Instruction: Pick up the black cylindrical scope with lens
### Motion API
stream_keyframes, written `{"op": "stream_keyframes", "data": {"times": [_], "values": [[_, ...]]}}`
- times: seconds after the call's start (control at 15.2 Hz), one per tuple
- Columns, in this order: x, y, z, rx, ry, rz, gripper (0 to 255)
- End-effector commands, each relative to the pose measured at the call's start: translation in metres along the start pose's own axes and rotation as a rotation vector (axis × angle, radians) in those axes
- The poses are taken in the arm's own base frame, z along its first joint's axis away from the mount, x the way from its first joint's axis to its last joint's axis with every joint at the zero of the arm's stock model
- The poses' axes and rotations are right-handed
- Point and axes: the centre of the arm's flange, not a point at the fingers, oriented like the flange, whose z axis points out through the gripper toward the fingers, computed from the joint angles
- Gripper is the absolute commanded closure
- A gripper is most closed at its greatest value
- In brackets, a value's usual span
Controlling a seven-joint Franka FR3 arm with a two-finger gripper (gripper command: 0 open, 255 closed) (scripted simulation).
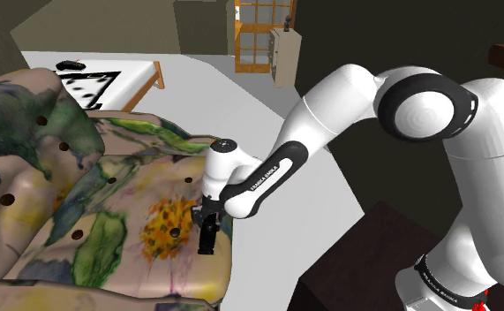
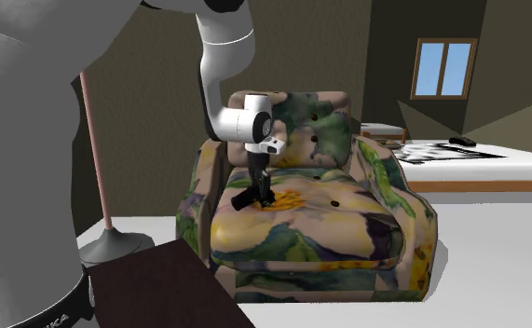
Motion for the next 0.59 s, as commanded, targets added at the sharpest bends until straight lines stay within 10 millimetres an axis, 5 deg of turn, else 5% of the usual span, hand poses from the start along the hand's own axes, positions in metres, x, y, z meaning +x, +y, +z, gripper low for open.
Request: {"op": "stream_keyframes", "data": {"times": [0.0,0.53], "values": [[0.001,-0.002,-0.009,0.0,0.0,0.0,255],[0.004,-0.009,-0.051,0.0,0.0,0.0,255]]}}
